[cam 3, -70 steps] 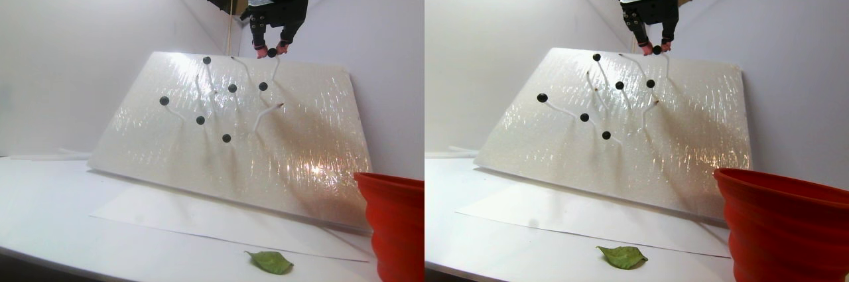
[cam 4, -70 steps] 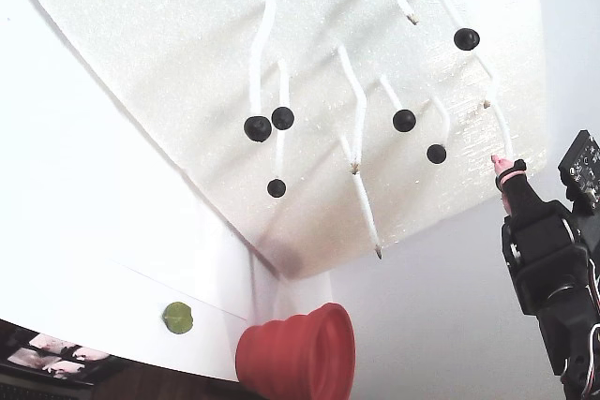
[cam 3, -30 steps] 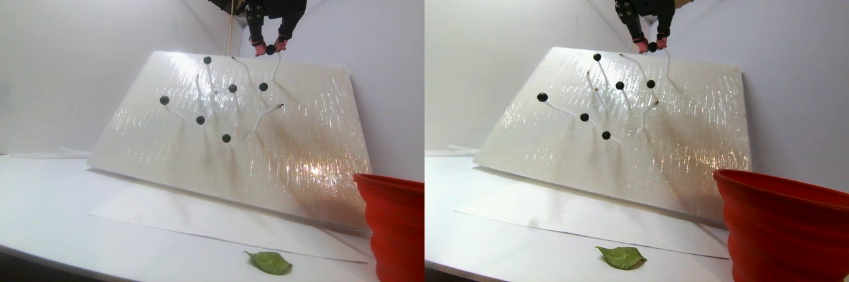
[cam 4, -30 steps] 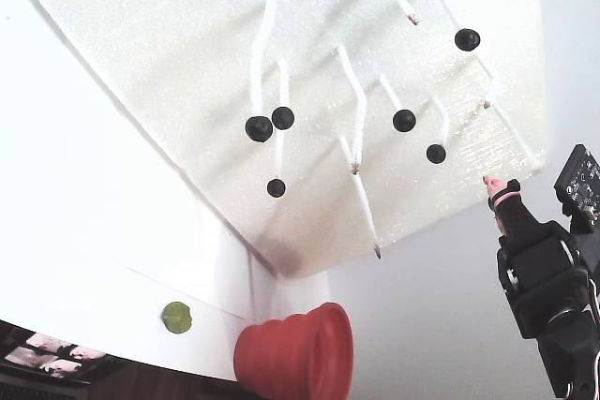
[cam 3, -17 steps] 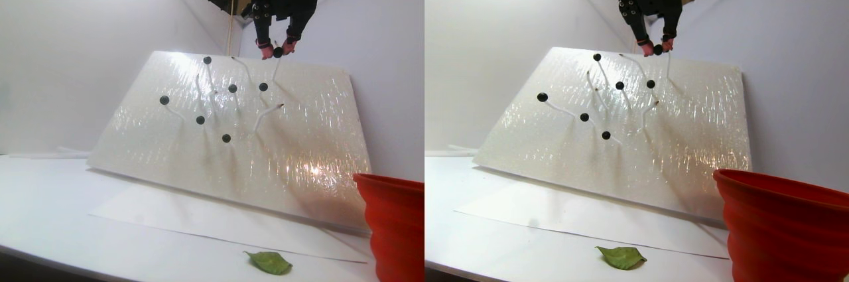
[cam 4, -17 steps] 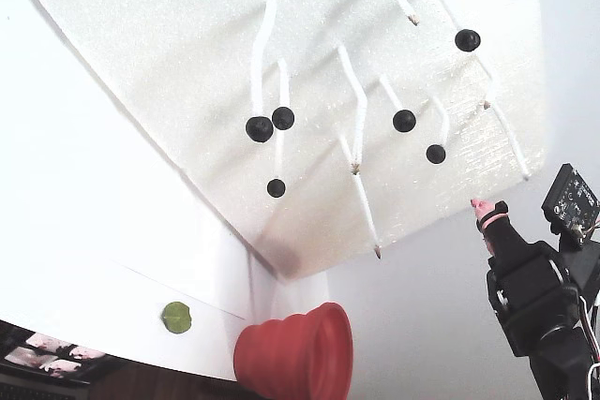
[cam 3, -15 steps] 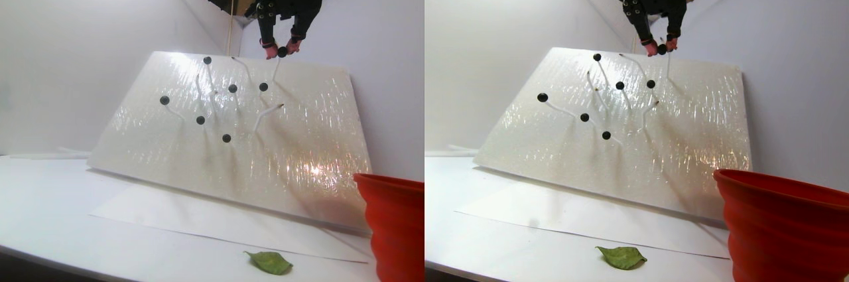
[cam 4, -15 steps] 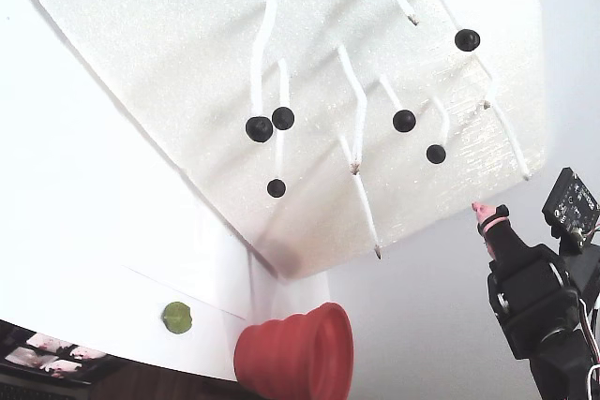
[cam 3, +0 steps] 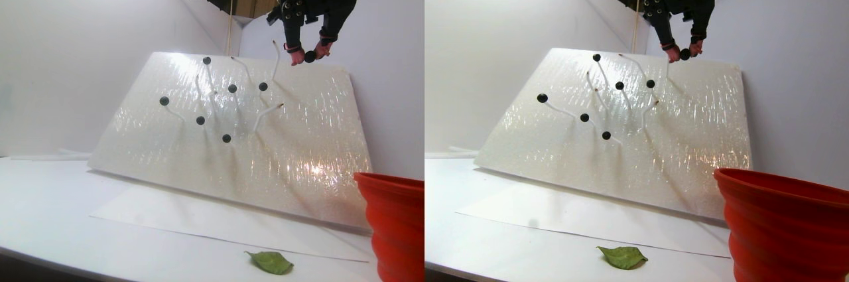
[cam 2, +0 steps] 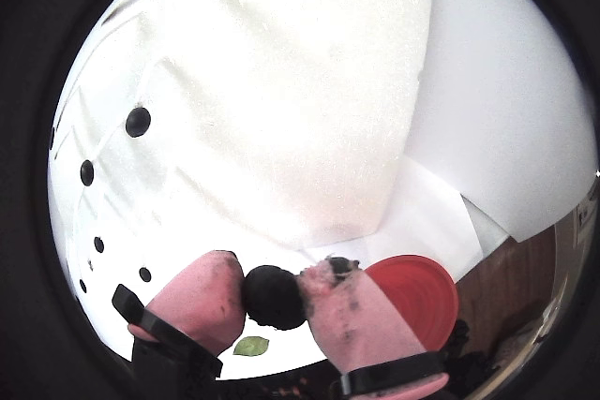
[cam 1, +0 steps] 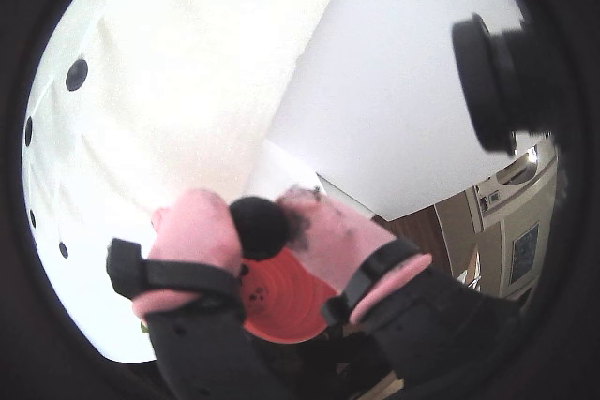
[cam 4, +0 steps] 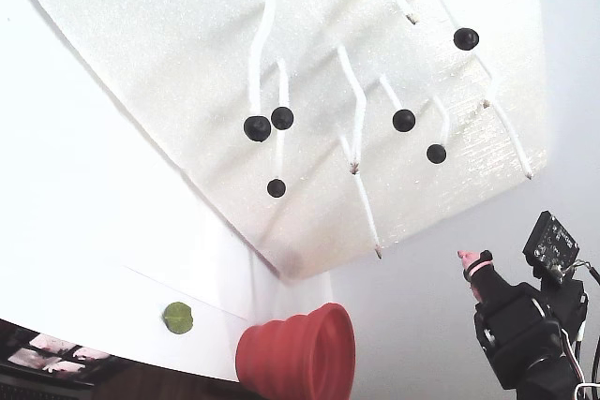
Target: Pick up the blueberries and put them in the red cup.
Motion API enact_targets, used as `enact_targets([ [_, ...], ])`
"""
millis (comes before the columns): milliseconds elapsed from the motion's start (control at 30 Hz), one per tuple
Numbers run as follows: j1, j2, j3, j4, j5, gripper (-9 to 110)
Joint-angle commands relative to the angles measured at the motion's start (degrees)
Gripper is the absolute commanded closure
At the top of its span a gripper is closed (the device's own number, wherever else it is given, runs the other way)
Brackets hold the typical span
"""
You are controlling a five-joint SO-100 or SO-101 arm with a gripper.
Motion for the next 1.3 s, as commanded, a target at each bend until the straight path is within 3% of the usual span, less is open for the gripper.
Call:
enact_targets([
  [0, 2.64, 6.42, -1.32, 0.44, -0.44, 91],
  [1267, 16.08, 2.11, 0.88, 2.11, -3.43, 91],
])
